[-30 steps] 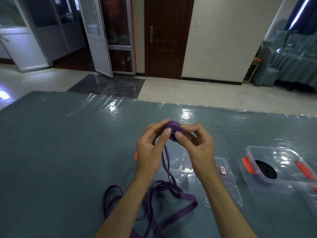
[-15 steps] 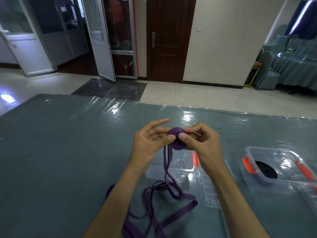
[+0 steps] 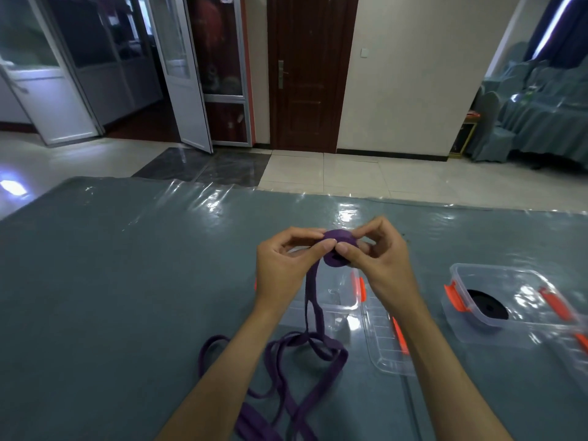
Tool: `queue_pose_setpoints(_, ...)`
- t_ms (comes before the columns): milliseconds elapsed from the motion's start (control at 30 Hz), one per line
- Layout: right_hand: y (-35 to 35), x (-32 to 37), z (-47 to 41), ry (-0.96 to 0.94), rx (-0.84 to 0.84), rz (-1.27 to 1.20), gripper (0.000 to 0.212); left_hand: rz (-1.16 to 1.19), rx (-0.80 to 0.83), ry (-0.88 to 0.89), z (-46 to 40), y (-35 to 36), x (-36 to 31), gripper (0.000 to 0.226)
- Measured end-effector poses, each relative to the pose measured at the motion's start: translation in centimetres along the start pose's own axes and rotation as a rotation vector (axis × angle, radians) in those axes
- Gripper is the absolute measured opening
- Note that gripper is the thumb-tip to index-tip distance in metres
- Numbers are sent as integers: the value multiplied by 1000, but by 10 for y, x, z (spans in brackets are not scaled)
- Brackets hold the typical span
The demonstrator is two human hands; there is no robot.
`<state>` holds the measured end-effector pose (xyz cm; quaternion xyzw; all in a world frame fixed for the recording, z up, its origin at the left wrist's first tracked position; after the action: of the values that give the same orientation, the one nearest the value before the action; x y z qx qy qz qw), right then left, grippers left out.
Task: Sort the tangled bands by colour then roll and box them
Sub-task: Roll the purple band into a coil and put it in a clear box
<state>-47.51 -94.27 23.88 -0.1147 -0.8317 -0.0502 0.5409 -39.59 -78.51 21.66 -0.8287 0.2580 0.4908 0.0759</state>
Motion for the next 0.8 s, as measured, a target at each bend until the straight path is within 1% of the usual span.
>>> queue_pose_setpoints(67,-4,1,0,-40,-18,86,31,-29,22,15,5,3,6,18)
queue_pose_setpoints(133,-2,-3,1,-74,-73,53,23,-60,81,-13,5,2,10,28)
queue_pose_setpoints(200,2,-8,3,-83,-126,-26,18,38,137,-80,1,-2,9,34)
queue_pose_setpoints(267,5,-12,4,-92,-144,-41,18,114,171,-112,-1,-6,7,34)
queue_pose_setpoints(333,4,-15,5,-94,-112,-43,22,135,158,-115,-1,-9,7,31)
queue_pose_setpoints(467,1,-21,8,-20,-19,-35,26,139,62,-136,7,-12,15,27)
queue_pose_setpoints(567,4,-20,6,-62,-18,36,29,204,61,-157,13,-10,17,25)
queue_pose_setpoints(633,9,-21,5,-65,-45,-26,25,234,97,-150,10,-10,13,28)
queue_pose_setpoints(733,11,-23,5,-34,-55,-74,23,186,76,-105,1,-13,8,27)
queue_pose_setpoints(800,6,-17,1,-8,-3,-40,31,160,43,-84,-1,-12,7,25)
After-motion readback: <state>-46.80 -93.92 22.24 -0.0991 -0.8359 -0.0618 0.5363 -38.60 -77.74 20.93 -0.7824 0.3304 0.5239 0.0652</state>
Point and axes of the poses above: each hand's wrist, its own z-axis away from the middle knuckle, its own y-axis out of the palm, x = y × z, the point moved 1 cm from there along -z, towards the middle knuckle, and after that the axes turned 8 degrees about x, right-handed, at the moved point
